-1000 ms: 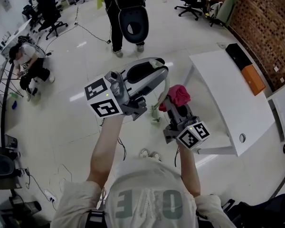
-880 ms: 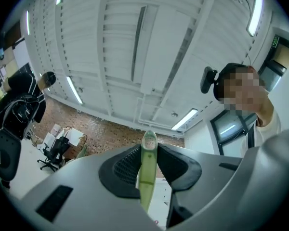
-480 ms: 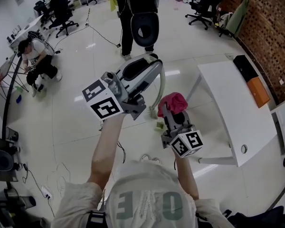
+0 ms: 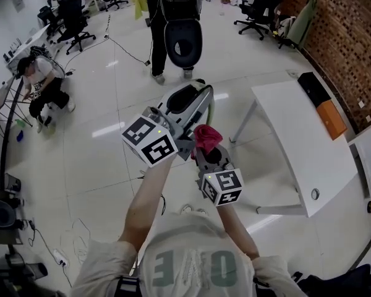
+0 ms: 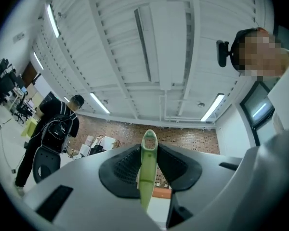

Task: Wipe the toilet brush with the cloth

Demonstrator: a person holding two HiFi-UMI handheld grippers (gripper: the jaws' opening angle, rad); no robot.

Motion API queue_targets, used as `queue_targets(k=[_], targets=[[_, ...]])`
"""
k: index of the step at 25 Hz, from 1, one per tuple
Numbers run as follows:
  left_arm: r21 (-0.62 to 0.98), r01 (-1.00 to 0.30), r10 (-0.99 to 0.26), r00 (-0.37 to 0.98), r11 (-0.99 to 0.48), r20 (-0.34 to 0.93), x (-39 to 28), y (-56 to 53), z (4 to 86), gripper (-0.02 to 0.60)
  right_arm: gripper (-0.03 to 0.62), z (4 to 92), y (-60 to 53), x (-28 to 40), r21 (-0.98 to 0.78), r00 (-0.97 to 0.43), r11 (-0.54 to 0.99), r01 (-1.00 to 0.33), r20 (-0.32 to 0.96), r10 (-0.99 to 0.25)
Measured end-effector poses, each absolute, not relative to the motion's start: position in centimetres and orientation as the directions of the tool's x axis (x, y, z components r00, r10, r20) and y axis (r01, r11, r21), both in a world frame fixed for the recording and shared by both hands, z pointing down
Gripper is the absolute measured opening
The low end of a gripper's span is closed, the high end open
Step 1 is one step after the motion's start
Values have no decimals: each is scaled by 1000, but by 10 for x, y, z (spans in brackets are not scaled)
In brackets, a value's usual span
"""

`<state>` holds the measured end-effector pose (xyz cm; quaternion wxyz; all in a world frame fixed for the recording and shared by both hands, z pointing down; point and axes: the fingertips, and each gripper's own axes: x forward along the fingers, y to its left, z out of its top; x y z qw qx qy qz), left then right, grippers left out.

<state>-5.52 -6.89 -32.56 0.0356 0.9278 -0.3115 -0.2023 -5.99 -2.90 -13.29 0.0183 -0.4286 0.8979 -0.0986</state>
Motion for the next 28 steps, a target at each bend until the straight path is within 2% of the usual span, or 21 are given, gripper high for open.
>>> queue_targets(k=[4, 12, 17, 24, 28], targets=[[186, -556, -584, 736, -810, -341, -48, -70, -319, 109, 31, -134, -43, -50, -184, -586, 567, -803, 73, -807], [228, -555, -600, 744, -800, -294, -42, -86, -294, 109, 31, -195, -67, -42, -122, -572, 575, -809, -59, -818], [234, -541, -589, 754, -808, -292, -38, -90, -292, 109, 31, -219, -71, -46, -75, -583, 590, -804, -97, -807], [219, -496, -543, 773, -840, -328, -47, -100, -287, 109, 31, -208, -64, -39, -71, -569, 577, -813, -112, -815], [144, -464, -484, 801, -874, -352, -51, -110, -277, 109, 31, -175, -70, 12, -141, -447, 451, -881, -56, -893]])
